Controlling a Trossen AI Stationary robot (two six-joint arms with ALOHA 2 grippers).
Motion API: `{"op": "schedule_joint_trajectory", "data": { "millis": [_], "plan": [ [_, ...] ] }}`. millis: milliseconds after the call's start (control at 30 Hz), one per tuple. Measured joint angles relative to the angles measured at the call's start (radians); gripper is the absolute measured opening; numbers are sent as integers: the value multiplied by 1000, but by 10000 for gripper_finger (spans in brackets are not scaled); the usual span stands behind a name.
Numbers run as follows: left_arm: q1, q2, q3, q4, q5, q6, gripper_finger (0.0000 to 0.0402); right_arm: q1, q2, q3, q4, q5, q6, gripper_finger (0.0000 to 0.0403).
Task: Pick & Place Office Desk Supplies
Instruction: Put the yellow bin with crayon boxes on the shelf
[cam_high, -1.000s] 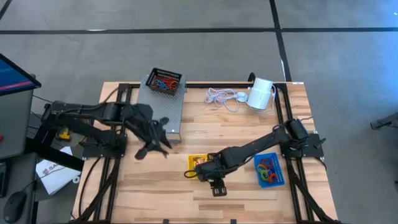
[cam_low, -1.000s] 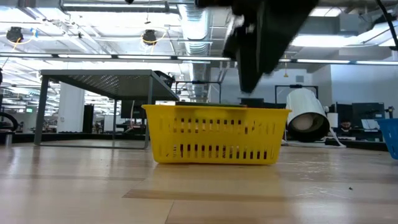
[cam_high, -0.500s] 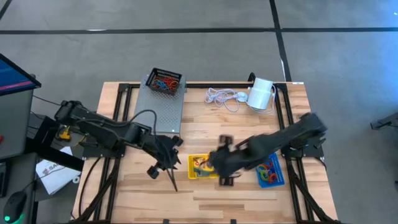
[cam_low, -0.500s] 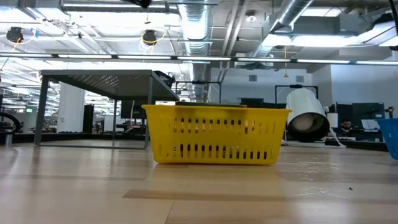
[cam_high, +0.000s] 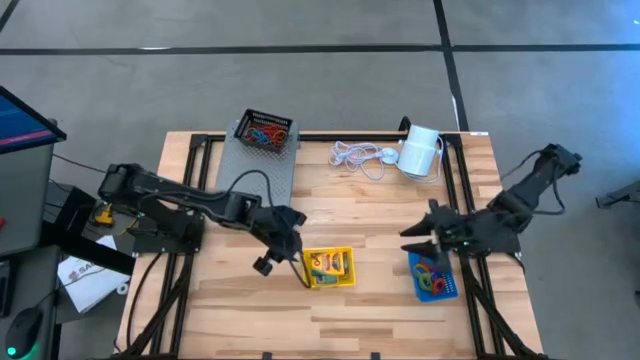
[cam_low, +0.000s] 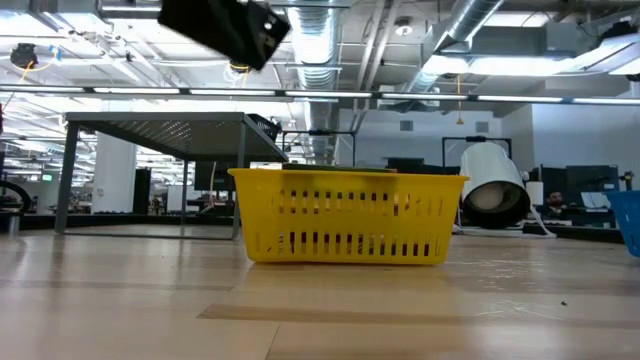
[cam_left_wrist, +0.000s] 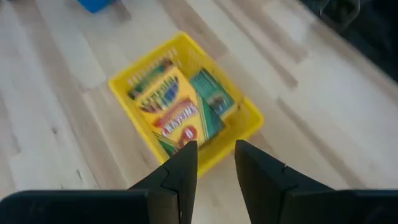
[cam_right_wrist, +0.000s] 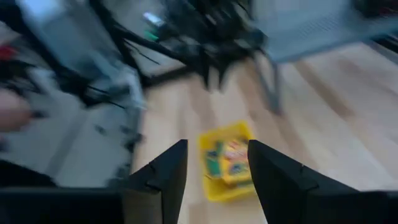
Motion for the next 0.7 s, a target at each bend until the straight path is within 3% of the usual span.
{"op": "schedule_joint_trajectory", "data": {
  "millis": [133, 233, 367, 467, 700],
  "plan": [
    [-15, 56, -9, 0, 0, 104, 106, 28, -142, -213, 312, -3, -140, 163],
    [-29, 106, -9, -3, -5, 156, 115, 32, -184, -294, 451, -3, -229, 159],
    [-49, 158, -9, -6, -19, 263, 135, 31, -184, -328, 475, -3, -266, 153],
    [-68, 174, -7, -6, -87, 332, 152, 31, -160, -332, 478, -2, -266, 149],
    [-75, 181, -3, 8, -155, 394, 178, 31, -59, -333, 532, -2, -259, 140]
  ]
}}
